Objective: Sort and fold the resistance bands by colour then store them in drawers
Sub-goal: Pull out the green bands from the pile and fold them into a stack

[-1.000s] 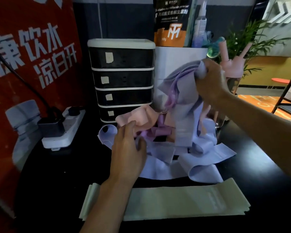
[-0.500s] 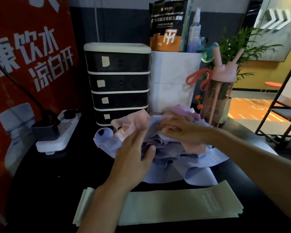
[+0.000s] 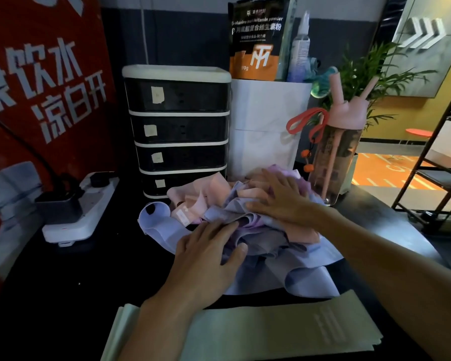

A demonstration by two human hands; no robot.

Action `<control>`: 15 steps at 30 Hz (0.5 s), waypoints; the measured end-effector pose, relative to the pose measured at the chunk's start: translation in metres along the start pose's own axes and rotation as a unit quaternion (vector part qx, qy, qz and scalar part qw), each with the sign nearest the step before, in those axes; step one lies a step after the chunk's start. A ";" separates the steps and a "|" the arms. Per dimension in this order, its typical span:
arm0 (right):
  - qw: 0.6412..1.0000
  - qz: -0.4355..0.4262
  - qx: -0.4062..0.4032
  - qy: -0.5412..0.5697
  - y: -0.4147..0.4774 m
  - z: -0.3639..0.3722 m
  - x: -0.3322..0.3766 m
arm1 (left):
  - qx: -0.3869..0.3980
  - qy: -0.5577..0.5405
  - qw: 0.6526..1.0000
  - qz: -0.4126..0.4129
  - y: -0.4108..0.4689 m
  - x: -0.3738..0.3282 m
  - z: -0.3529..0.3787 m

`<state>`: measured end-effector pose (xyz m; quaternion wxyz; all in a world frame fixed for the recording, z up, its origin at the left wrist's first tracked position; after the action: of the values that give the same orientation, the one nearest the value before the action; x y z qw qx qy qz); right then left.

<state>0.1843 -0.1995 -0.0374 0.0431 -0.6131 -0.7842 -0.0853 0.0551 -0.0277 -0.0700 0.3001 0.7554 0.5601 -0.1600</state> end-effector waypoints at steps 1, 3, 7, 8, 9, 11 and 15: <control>1.000 -0.003 -0.002 0.011 0.007 0.010 -0.004 | -0.002 0.000 1.000 0.001 0.000 0.001 0.000; 1.000 -0.019 0.014 0.011 0.017 0.027 -0.007 | -0.006 0.003 1.000 0.005 0.000 0.000 -0.001; 0.997 0.005 -0.011 0.074 -0.001 0.018 0.012 | 0.003 -0.009 1.000 -0.018 0.000 0.000 -0.001; 0.996 -0.002 -0.021 0.085 -0.008 0.015 0.018 | 0.003 -0.017 1.000 -0.025 0.000 0.000 -0.002; 0.995 -0.015 -0.024 0.092 -0.011 0.017 0.021 | -0.003 -0.025 0.999 -0.027 0.000 -0.001 -0.003; 0.990 -0.039 0.004 0.136 -0.020 0.018 0.026 | -0.012 -0.038 0.999 -0.033 -0.001 0.000 -0.004; 0.962 -0.118 0.080 0.232 -0.044 0.010 0.051 | -0.035 -0.048 0.998 -0.014 0.003 0.003 -0.004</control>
<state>0.1298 -0.1595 -0.0419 0.2623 -0.4744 -0.8236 -0.1671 0.0584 -0.0240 -0.0680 0.3507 0.7277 0.5611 -0.1806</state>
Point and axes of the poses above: each hand's wrist, its own y-axis towards the middle knuckle, its own z-axis out of the palm, x = y × z, the point moved 7 cm from there along y, towards the middle knuckle, and after that the axes turned 10 degrees about -y, right-handed, at the moved point
